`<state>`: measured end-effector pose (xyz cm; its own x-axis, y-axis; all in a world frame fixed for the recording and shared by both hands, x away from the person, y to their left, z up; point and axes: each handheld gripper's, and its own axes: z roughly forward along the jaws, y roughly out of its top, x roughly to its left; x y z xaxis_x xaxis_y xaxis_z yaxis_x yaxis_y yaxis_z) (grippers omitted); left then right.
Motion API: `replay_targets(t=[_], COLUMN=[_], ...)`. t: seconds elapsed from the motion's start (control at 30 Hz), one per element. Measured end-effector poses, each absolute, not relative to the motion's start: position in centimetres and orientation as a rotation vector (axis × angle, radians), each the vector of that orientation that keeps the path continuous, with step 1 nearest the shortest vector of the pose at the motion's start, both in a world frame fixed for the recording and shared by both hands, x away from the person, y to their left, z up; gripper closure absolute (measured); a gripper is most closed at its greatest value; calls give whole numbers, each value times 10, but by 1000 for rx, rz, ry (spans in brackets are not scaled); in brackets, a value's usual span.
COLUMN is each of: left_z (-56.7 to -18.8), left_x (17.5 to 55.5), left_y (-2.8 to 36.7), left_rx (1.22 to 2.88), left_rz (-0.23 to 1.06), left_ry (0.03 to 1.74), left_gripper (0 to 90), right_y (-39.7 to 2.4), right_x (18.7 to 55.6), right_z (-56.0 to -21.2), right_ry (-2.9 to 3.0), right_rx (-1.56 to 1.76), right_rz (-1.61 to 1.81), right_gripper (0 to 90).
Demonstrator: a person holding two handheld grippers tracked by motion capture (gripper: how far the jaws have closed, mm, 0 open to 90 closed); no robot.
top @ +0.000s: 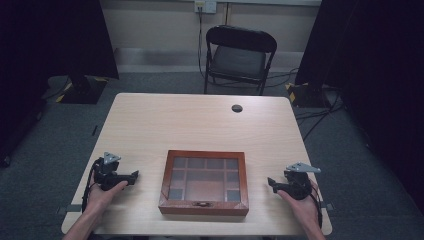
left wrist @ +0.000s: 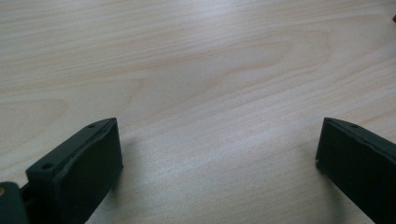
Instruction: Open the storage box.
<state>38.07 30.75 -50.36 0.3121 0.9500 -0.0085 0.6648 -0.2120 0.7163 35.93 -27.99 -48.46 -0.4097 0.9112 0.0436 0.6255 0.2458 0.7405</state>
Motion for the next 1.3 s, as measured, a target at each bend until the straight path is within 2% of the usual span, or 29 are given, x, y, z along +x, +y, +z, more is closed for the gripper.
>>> replay_targets(t=[0.1,0.43,1.0,1.3], left_z=[-504,-504,-504,-504], left_x=[381,381,381,381], left_y=[308,308,307,307], left_rx=[1962,1962,1963,1963], left_rz=[592,592,593,595], left_ry=[1426,1426,1422,1421], left_gripper=[0,0,0,3], right_y=[-277,-262,-222,-177], right_x=[358,350,336,337], right_z=[-480,-455,-419,-400], right_ry=[2134,2198,2340,2461], right_rx=[1396,1325,1107,927], right_rz=[1012,1184,1328,1358], right_gripper=[285,427,506,576])
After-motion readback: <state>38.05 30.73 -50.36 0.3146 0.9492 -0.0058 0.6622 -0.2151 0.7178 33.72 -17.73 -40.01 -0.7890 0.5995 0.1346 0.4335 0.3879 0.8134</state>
